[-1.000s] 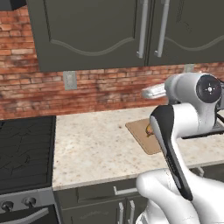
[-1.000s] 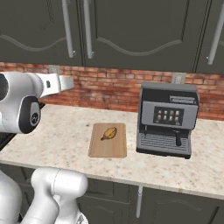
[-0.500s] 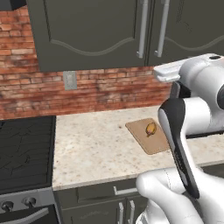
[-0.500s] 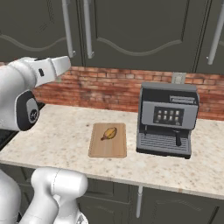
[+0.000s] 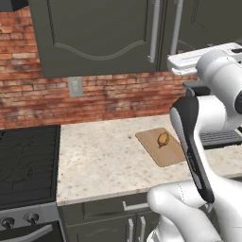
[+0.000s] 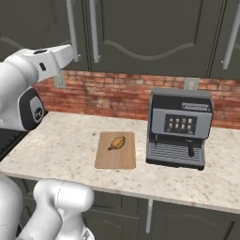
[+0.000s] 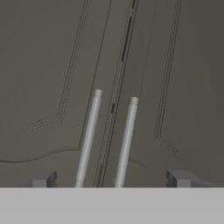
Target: Open the cabinet, retrieve the rolling pin, and place it next to the meat on the cutting board to prepare for tenderizing.
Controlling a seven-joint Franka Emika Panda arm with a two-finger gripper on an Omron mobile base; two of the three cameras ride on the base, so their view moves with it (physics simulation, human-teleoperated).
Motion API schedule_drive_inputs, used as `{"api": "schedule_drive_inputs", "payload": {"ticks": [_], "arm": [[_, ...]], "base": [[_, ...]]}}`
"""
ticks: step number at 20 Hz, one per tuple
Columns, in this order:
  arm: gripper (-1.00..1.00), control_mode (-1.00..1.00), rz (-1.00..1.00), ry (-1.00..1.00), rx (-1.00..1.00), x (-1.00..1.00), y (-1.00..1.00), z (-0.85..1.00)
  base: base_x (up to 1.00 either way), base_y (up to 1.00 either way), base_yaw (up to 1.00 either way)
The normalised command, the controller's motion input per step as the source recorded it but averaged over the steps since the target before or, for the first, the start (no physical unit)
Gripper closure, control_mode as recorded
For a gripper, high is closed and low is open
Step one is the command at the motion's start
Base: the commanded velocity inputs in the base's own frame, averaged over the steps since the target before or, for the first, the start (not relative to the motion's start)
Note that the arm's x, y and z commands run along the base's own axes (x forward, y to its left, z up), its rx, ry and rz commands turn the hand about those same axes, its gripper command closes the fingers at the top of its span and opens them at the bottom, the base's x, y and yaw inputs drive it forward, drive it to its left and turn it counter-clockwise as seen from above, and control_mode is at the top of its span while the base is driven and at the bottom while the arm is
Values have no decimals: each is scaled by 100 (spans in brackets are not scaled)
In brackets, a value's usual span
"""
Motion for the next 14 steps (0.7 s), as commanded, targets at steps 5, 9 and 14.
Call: {"api": "schedule_drive_inputs", "payload": {"ticks": [5,9,14], "arm": [[-100,-100,0,0,0,4,-18,10],[-100,-100,0,0,0,4,-26,1],[-100,-100,0,0,0,0,-26,0]], "base": [[0,0,0],[0,0,0],[0,0,0]]}}
